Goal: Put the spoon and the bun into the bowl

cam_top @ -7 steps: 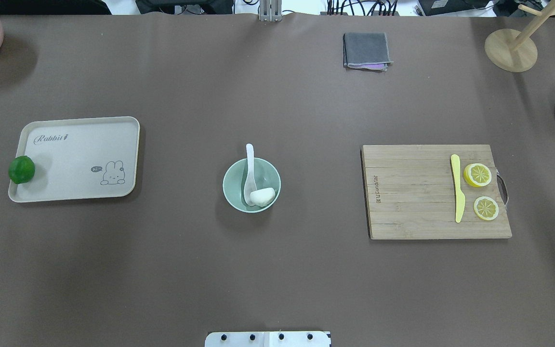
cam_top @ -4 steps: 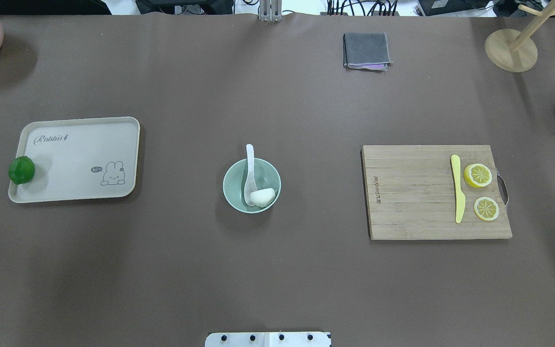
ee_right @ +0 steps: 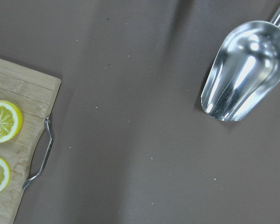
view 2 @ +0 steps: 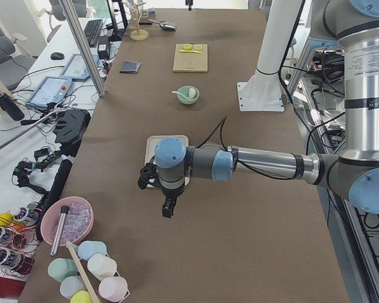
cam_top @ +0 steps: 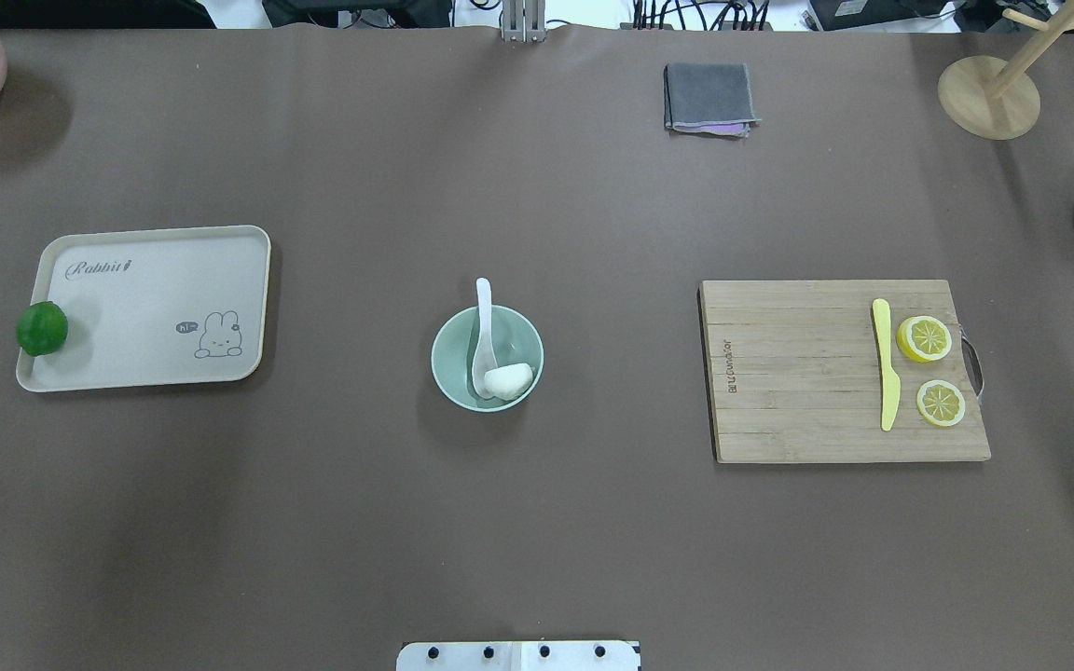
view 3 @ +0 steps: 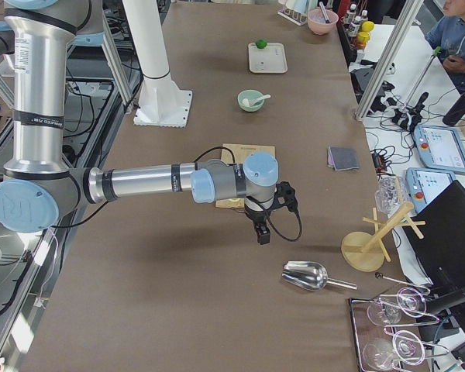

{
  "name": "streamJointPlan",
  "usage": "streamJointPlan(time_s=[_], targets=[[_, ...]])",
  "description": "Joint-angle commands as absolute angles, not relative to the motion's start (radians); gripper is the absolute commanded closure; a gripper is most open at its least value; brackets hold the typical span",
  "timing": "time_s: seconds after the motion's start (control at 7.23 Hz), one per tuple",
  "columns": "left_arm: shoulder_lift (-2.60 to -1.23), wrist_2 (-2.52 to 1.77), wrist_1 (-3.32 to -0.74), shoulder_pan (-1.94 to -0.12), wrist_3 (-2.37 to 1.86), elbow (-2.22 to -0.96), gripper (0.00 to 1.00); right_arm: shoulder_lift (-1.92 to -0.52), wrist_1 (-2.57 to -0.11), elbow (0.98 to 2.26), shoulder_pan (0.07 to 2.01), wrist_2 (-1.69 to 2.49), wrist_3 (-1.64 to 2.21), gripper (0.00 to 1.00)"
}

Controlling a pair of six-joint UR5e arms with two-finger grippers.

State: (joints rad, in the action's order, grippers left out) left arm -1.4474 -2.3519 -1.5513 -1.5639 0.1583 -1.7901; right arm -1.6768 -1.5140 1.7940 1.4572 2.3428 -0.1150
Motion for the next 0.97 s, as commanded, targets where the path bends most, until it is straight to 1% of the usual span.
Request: streamJointPlan(time_s=[0.0, 0.55, 0.83], targets=[[-1.448, -2.353, -1.546, -1.586, 0.158, -1.792, 0.02, -1.683, -1.514, 1.792, 1.457, 2.344, -0.114, 0.0], [-1.447, -2.349, -1.549, -1.594, 0.16, -1.789, 0.02, -1.707, -1.514, 1.79, 1.465, 2.349, -0.109, 0.0], [-1.416, -2.352, -1.558, -1.595, 0.163, -1.795, 0.02, -1.707, -1.514, 1.79, 1.474, 2.349, -0.109, 0.0]])
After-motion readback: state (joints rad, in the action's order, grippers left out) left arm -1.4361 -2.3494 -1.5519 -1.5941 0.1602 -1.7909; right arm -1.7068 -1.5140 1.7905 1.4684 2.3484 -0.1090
